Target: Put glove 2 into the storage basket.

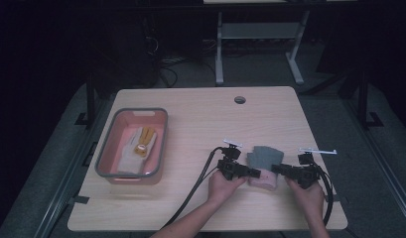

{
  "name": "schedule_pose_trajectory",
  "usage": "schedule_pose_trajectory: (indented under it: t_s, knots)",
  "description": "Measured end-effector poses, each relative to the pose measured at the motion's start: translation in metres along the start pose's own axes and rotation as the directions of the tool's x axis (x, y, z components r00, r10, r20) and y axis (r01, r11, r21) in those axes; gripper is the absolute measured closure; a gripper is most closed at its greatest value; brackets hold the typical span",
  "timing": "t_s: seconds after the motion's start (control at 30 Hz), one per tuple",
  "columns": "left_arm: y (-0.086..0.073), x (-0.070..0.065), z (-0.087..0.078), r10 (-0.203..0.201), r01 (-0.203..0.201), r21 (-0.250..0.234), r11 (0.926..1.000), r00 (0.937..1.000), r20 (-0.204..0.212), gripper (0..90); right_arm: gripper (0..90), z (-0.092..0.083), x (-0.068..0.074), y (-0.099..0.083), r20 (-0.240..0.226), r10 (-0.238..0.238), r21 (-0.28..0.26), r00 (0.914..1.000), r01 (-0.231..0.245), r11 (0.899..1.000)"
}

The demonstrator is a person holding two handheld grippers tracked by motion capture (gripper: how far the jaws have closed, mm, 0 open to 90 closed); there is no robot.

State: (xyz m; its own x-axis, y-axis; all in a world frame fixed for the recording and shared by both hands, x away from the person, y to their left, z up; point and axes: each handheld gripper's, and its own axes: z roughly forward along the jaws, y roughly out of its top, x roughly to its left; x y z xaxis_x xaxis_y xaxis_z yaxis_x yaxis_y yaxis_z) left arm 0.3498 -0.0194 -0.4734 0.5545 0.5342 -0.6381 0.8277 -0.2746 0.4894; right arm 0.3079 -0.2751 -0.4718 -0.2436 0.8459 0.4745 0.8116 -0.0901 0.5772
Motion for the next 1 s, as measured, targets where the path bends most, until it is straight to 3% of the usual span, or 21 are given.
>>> schedule_pose_trajectory:
  t_s: [0.07,0.4,0.63,0.7,0.8,1.0]
  knots:
    - [0.001,-0.001,0.0,0.009,-0.009,0.007,0.9999,0.9999,-0.004,46.9,52.1,0.0,0.001,-0.001,0.005,-0.014,-0.005,0.9999,0.014,1.0]
    - [0.002,-0.004,0.001,0.039,-0.037,0.03,0.9989,0.9985,-0.038,49.7,58.8,0.002,0.003,-0.003,-0.012,0.019,-0.006,0.9997,-0.019,1.0]
    - [0.002,-0.004,0.001,0.025,-0.024,0.049,0.9985,0.9993,-0.027,52.6,63.8,0.004,0.004,-0.004,-0.017,0.038,0.004,0.9992,-0.037,0.999]
    - [0.003,-0.002,0.001,0.008,-0.007,0.053,0.9986,0.9999,-0.013,54.0,65.3,0.004,0.004,-0.004,-0.027,0.042,0.006,0.9988,-0.042,0.999]
    - [0.004,0.004,0.001,-0.055,0.053,0.056,0.997,0.9982,0.025,57.3,68.7,0.004,0.003,-0.004,-0.041,0.053,0.013,0.9978,-0.052,0.999]
    - [0.005,0.008,0.0,-0.068,0.065,0.051,0.9965,0.9963,0.053,64.2,75.8,0.002,0.004,-0.005,-0.063,0.042,0.005,0.9972,-0.042,0.999]
